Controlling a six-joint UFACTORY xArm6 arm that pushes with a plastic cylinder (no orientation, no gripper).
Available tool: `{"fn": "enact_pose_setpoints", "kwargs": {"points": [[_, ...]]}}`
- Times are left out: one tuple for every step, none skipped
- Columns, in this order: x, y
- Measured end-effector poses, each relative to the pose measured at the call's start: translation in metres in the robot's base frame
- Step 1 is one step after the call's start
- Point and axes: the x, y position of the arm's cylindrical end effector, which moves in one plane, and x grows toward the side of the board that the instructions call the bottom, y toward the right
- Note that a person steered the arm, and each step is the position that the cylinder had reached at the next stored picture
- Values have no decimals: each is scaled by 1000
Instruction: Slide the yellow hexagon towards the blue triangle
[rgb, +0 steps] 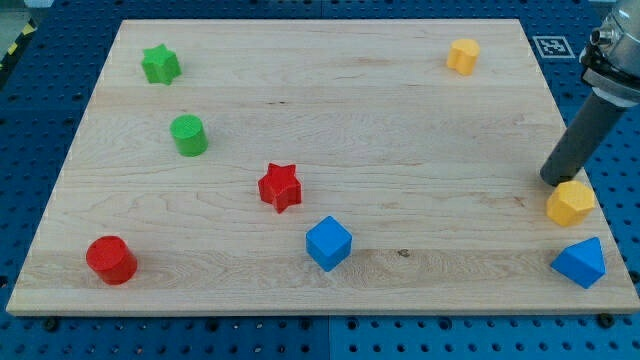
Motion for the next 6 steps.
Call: {"fn": "enact_pose_setpoints", "kwargs": {"points": [[14,18],[23,23],[49,26],[52,26],[42,20],[27,-8]]}}
